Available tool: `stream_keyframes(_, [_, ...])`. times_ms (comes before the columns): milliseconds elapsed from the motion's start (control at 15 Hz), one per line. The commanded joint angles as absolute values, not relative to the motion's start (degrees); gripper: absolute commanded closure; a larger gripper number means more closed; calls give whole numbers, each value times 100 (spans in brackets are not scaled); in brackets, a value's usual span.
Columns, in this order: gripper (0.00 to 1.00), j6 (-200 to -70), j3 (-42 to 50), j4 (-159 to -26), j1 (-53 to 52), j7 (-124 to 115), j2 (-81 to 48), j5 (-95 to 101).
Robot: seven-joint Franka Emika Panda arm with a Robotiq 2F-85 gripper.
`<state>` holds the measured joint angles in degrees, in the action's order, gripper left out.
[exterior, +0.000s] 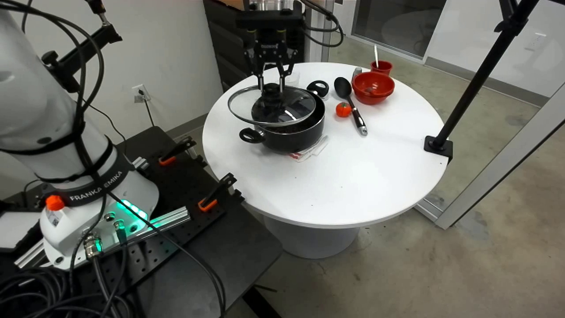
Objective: Pick up the lid and place it on the pot
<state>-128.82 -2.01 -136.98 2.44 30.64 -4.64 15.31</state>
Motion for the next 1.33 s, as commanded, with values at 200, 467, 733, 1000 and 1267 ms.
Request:
stream_keyframes(200, [75,-13796,-147,-14607,90,2905,499,1684])
stream_keyframes(467, [75,-13833,-133,-14800,81,2686,723,1808])
stream_keyframes(733, [75,-13800,-131,-14909,73,2509,860,1858])
stream_keyframes(1000, [75,-13784,-136,-14975,84,2310,949,2010])
stream_keyframes(1267, [75,-13585,-161,-14974,104,2044,1006,2231])
